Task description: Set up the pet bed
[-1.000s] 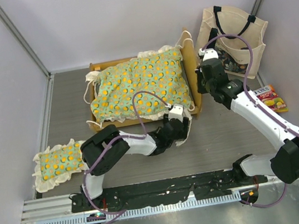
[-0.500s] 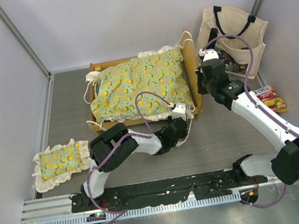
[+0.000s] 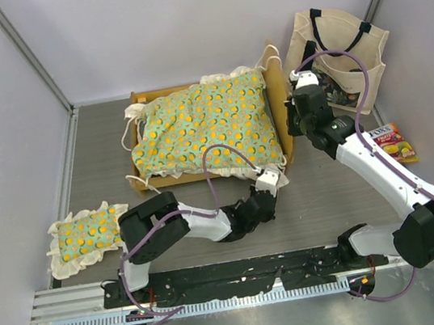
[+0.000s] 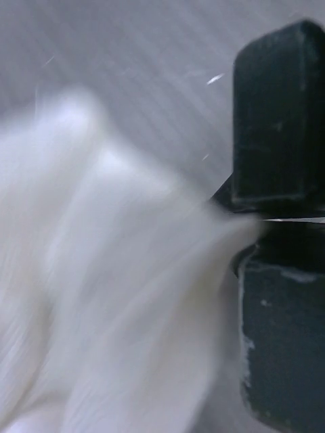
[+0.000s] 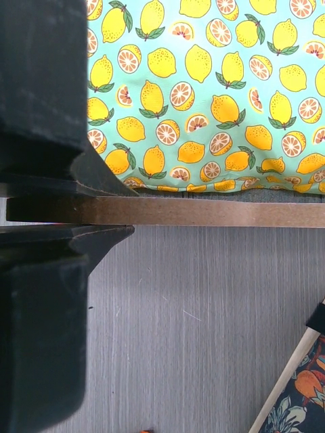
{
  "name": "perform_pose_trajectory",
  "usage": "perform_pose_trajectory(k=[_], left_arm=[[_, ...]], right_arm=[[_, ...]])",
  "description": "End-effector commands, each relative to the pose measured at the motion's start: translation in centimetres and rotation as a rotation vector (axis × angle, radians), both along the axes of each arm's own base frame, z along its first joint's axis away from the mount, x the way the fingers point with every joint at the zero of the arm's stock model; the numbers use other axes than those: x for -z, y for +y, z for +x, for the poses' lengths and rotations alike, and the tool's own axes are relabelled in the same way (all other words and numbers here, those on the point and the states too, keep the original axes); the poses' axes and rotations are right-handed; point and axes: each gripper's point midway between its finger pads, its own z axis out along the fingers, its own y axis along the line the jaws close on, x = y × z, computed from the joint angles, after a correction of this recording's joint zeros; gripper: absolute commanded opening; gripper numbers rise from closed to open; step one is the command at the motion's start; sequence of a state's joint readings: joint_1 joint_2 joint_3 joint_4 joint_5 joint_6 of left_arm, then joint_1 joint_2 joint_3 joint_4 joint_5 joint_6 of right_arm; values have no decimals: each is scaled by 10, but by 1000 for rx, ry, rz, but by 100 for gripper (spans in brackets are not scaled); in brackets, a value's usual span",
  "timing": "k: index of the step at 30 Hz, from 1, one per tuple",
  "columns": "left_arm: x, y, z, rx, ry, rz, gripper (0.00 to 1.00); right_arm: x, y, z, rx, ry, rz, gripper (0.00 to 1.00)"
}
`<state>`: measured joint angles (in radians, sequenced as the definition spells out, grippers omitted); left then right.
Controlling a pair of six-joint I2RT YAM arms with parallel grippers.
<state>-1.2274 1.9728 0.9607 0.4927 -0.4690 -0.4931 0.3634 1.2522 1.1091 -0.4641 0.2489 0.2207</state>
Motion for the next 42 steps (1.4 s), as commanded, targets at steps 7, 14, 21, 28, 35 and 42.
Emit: perform_pose_trajectory(k=[7, 14, 21, 28, 35, 42], left_arm=[[-30, 5, -70, 120, 92, -77, 0], [-30, 14, -83, 150, 116, -62, 0], [-30, 6, -99, 228, 156, -52, 0], [-26, 10, -112, 273, 187, -13, 0], [-34, 2, -107, 271, 164, -22, 0], [-41, -9, -94, 227, 160, -54, 0]], right_arm=[[8, 3, 8, 49, 48, 116, 2], [11, 4, 7, 42, 54, 124, 2], [12, 5, 5, 39, 52, 133, 2], [12, 4, 6, 42, 52, 130, 2], [11, 5, 5, 43, 51, 134, 3], [-26, -12, -8, 100, -23, 135, 66]])
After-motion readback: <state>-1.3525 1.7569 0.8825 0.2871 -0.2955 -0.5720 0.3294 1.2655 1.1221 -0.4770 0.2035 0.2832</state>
